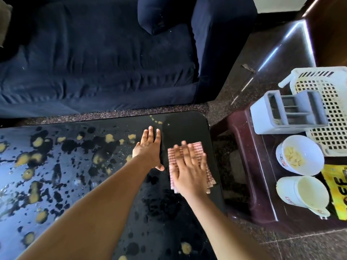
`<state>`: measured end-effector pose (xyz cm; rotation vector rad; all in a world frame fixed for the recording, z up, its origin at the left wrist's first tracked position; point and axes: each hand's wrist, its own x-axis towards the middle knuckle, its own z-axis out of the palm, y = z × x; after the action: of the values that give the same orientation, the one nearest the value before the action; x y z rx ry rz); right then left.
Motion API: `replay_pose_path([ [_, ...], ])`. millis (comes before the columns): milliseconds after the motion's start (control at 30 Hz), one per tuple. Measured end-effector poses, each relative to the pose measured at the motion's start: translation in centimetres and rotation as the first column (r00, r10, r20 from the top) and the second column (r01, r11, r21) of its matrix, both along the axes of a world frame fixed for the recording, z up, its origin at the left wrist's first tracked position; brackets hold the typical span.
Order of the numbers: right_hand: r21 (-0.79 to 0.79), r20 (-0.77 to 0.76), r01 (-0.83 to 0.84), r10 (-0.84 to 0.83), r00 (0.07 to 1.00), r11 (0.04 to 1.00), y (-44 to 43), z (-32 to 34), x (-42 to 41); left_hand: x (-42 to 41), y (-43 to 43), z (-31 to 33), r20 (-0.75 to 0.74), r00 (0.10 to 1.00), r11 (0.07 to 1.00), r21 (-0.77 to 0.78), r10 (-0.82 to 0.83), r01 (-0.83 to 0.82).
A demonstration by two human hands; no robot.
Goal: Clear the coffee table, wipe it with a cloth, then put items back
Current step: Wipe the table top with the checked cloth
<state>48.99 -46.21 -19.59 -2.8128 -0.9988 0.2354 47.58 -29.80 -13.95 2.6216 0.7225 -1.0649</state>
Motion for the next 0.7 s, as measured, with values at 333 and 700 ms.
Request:
replay_pose_path([
  [333,-0.067,0.025,0.161,-0.16,0.987,0.985,-4.4,-0.2,1.1,-0.3,0.4,-0.4,-0.003,1.0,1.0,-0.029,0.004,-0.004],
  [700,-0.022,0.025,0.006,-0.005,1.0,1.0,-4.6,-0.2,0.1,-0.4,0.6,-0.9,0.016,0.999,0.999,-0.011,-0.046,0.046],
])
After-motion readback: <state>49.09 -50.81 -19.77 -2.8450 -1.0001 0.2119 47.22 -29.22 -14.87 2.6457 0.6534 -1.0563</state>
